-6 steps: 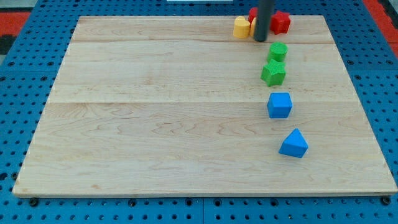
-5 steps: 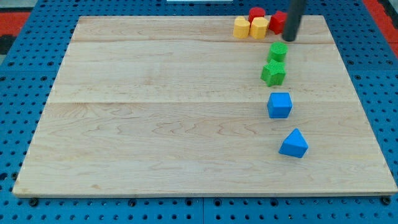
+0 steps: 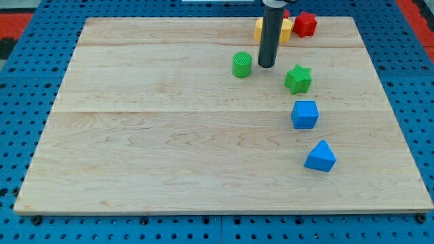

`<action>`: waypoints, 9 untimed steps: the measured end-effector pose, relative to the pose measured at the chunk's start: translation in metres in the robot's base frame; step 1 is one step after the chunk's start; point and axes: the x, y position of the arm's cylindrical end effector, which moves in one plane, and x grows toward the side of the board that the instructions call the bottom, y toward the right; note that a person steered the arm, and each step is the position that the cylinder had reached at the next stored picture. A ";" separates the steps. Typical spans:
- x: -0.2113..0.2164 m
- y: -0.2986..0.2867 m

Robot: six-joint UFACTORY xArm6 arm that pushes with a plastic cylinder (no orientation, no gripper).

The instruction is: Slide the green circle to the top left

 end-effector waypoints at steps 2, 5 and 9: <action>-0.006 -0.032; -0.007 -0.145; 0.036 -0.179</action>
